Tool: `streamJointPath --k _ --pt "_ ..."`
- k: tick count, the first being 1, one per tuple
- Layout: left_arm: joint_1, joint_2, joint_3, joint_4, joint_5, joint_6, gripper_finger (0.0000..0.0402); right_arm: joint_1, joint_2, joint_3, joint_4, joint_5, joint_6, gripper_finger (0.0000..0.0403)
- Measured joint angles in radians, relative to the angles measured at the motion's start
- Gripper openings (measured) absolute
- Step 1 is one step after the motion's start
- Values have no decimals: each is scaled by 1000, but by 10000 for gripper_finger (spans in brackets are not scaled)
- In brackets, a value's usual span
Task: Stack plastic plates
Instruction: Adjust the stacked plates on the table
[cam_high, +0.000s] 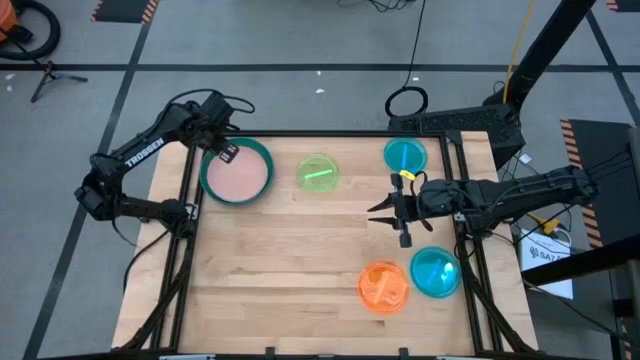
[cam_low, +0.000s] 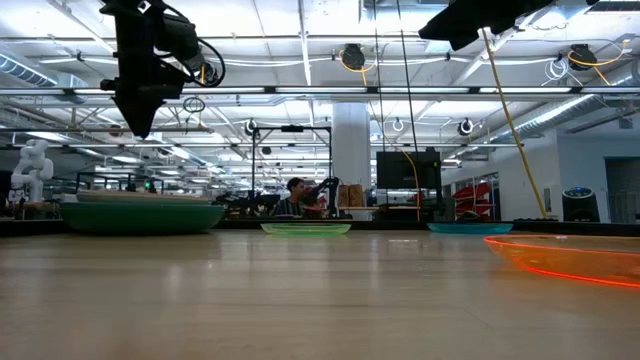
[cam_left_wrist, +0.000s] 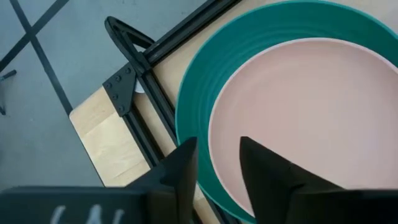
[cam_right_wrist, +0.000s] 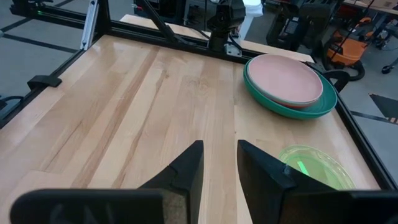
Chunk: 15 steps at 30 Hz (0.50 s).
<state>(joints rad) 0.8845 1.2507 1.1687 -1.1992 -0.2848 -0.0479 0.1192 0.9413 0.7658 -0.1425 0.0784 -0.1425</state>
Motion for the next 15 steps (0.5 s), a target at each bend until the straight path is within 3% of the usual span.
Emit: streamJointPath --k 5,15 --pt "-4 0 0 0 0 -2 153 0 0 0 0 0 0 90" --pt "-84 0 0 116 0 -14 157 0 0 0 -9 0 10 90"
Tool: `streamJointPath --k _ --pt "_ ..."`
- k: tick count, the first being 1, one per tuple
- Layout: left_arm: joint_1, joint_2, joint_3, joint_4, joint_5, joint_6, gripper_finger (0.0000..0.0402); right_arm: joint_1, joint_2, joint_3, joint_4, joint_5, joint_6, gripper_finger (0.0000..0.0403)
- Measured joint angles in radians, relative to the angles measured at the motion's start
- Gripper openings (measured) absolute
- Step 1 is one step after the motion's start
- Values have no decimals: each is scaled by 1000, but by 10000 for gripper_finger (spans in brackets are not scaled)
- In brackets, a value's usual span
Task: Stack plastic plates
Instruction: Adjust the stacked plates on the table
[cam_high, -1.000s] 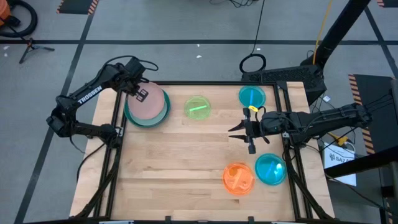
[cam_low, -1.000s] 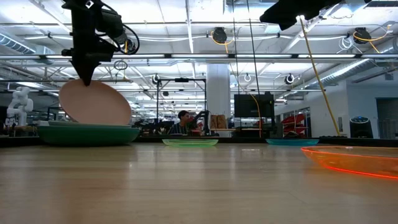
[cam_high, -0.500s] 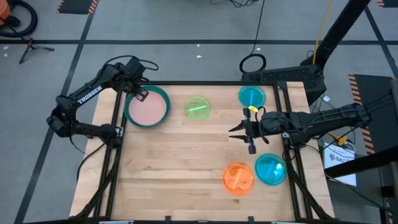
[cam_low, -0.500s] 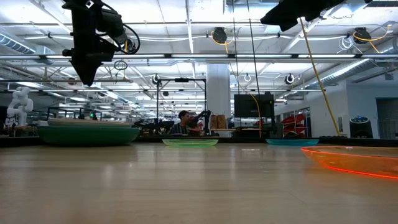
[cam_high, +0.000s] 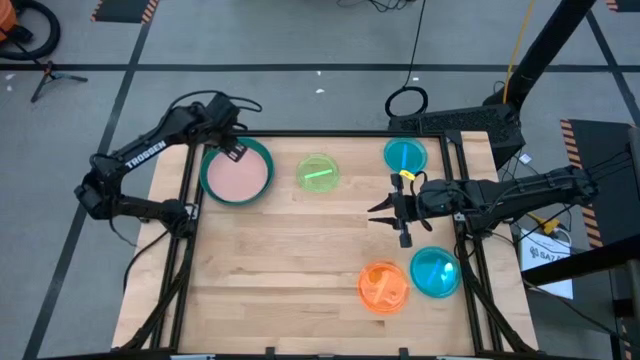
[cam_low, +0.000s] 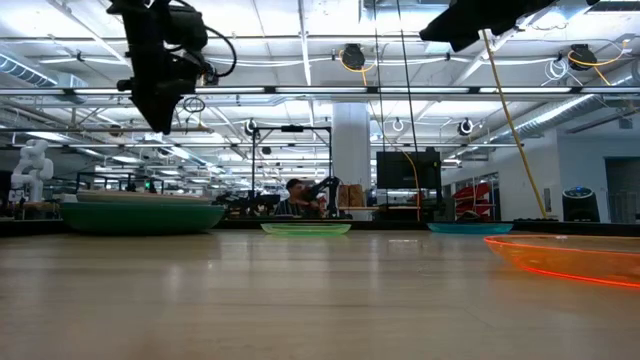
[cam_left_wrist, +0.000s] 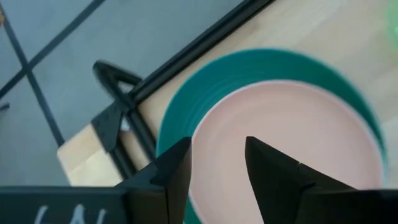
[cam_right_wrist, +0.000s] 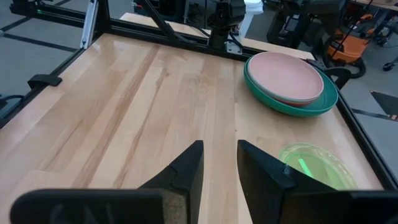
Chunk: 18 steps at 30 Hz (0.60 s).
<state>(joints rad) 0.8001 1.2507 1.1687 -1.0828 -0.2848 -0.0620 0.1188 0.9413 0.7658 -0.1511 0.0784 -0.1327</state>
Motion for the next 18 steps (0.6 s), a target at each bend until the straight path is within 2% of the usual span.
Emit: streamJointPath --k 10,18 --pt "-165 0 0 90 0 -54 157 0 0 0 -1 0 30 90" --pt "-351 17 0 212 0 -108 157 0 0 0 0 0 43 90"
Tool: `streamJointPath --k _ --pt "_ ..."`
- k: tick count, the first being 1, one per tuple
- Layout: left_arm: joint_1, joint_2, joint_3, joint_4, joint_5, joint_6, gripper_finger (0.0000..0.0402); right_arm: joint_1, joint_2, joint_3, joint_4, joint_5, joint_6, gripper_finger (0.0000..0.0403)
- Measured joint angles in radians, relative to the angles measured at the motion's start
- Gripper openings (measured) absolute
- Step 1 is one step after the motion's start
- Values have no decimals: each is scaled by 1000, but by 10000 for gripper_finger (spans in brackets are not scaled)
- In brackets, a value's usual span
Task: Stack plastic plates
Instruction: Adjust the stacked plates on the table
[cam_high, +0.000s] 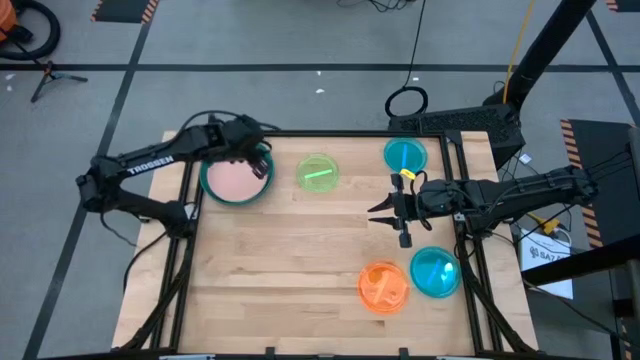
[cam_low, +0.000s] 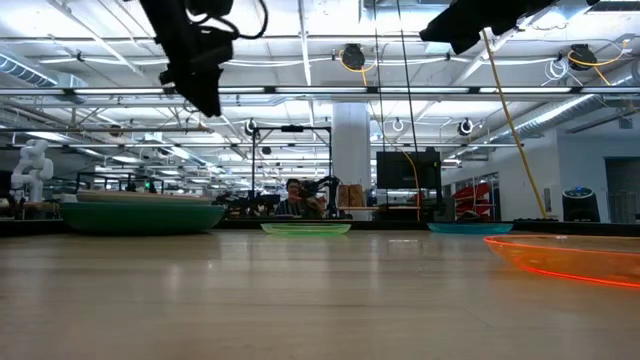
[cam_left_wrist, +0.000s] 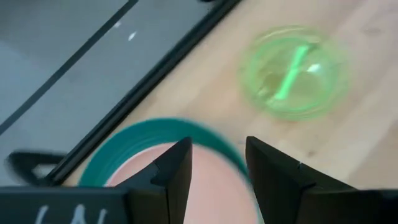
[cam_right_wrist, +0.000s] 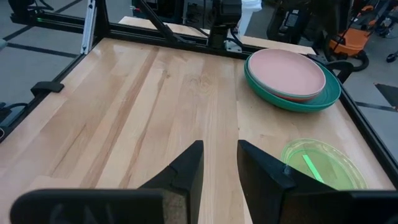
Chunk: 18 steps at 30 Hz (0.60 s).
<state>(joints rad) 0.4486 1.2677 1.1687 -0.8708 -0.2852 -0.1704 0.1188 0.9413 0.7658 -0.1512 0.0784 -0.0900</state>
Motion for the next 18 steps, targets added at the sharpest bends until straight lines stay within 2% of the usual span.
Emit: streamJointPath --k 5,11,18 --pt "-120 58 0 100 0 2 157 0 0 0 1 0 0 90" --pt "-243 189 0 240 0 26 157 0 0 0 1 0 0 90" --pt "-331 370 0 398 0 116 157 0 0 0 0 0 0 90"
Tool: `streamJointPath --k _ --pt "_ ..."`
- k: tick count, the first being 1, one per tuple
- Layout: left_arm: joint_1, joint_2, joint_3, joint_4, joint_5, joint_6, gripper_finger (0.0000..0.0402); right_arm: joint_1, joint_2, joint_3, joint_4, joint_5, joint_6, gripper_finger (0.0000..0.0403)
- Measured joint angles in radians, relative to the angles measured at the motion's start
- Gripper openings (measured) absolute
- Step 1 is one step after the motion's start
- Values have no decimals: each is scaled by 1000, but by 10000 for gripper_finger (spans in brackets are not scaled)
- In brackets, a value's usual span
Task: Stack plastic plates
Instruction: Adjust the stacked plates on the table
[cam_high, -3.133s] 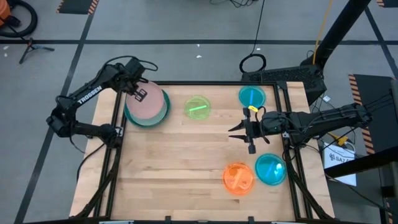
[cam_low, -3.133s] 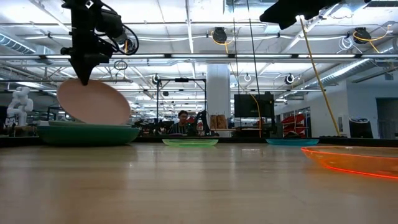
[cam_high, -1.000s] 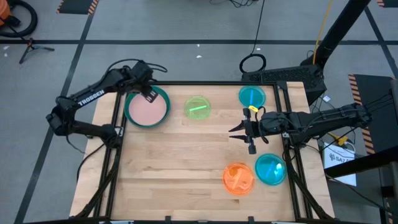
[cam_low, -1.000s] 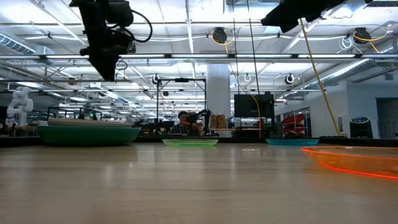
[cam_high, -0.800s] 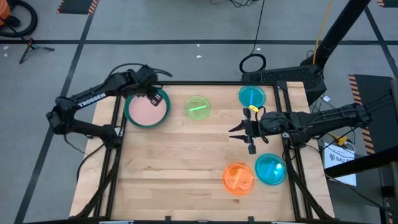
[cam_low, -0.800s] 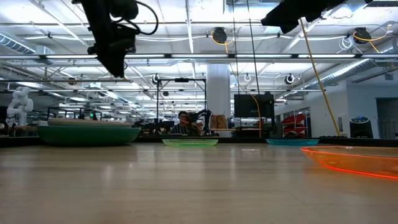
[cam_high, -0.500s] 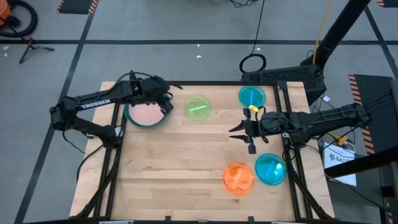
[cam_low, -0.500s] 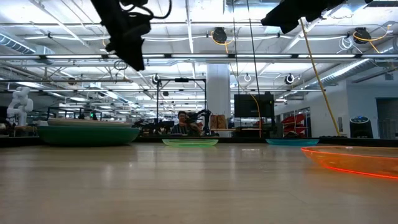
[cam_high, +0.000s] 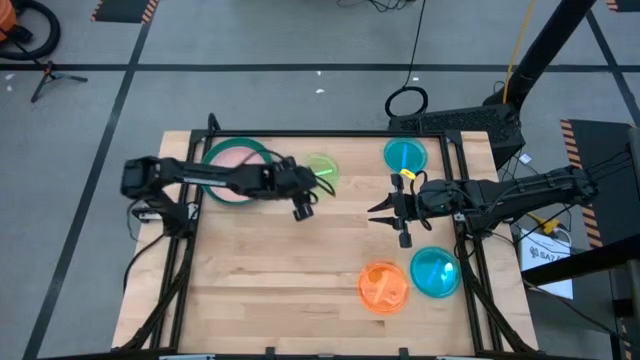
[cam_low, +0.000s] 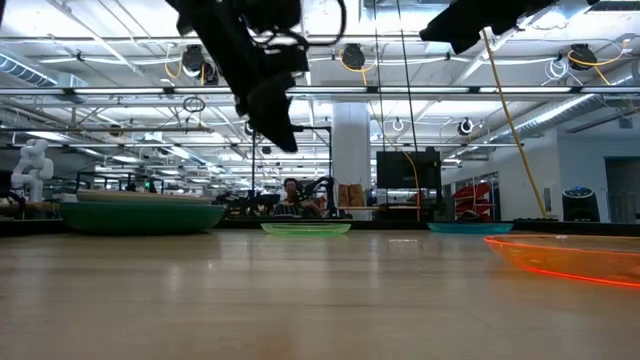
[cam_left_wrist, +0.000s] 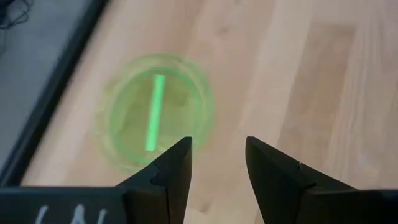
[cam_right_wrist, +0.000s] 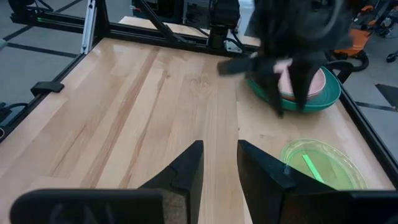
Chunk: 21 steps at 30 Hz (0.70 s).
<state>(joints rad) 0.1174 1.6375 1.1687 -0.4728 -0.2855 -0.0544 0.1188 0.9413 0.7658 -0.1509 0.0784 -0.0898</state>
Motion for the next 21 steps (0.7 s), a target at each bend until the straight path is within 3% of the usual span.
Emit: streamJointPath --k 11,15,21 --pt "20 180 0 74 -4 52 157 0 0 0 -1 0 0 90" --pt "30 157 -1 -14 -9 75 157 0 0 0 -6 0 0 90" --pt "58 20 0 -289 -181 69 157 0 0 0 -12 0 5 90"
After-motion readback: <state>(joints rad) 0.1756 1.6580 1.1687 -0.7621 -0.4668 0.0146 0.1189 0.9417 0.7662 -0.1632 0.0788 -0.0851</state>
